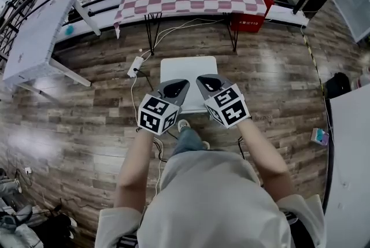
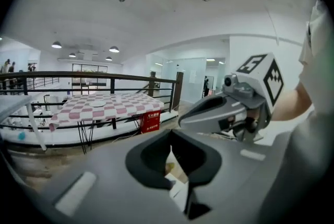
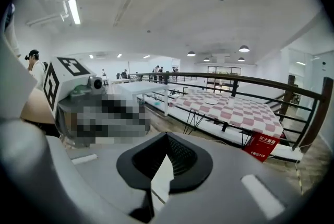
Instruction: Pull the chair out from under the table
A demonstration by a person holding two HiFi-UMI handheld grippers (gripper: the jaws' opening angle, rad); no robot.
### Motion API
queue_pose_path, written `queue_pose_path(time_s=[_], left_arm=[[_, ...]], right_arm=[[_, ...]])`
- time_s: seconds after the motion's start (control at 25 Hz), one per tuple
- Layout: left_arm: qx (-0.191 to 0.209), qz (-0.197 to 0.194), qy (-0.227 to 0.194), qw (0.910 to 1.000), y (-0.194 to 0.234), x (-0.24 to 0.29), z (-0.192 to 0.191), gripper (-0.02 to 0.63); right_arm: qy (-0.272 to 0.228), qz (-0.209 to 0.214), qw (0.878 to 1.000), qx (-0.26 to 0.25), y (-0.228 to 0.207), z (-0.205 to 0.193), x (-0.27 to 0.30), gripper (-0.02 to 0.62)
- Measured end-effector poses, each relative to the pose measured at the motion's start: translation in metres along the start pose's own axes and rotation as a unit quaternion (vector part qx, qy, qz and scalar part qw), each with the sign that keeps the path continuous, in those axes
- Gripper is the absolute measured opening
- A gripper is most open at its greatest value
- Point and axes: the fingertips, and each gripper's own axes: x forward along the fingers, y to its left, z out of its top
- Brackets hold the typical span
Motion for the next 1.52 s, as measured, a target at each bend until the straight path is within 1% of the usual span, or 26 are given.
queue_pose_path(time_s=[0.2, 0.36, 0.52, 0.68, 0.88, 1.2, 1.52], left_arm=[[-0.038, 0.028, -0.049, 0.9977, 0.004, -0.005, 0.009, 0.011], [-0.047, 0.046, -0.083, 0.9944, 0.005, -0.01, 0.015, 0.011], [-0.052, 0.063, -0.096, 0.992, 0.003, -0.014, 0.017, 0.011], [-0.05, 0.061, -0.091, 0.9927, -0.003, -0.013, 0.014, 0.011], [-0.055, 0.053, -0.091, 0.9929, -0.01, -0.012, 0.011, 0.011], [-0.061, 0.045, -0.1, 0.9921, -0.015, -0.011, 0.016, 0.011], [-0.064, 0.046, -0.104, 0.9915, -0.014, -0.009, 0.019, 0.011]], right_arm=[[-0.06, -0.025, 0.997, 0.049, -0.001, 0.017, -0.013, -0.002], [-0.086, -0.031, 0.992, 0.084, -0.003, 0.021, -0.019, -0.002], [-0.112, -0.031, 0.987, 0.11, -0.003, 0.02, -0.025, -0.002], [-0.136, -0.03, 0.982, 0.131, -0.001, 0.019, -0.027, -0.002], [-0.138, -0.02, 0.98, 0.139, 0.004, 0.012, -0.028, -0.003], [-0.141, -0.021, 0.979, 0.145, 0.003, 0.011, -0.031, -0.003], [-0.141, -0.022, 0.979, 0.147, 0.0, 0.009, -0.03, -0.003]])
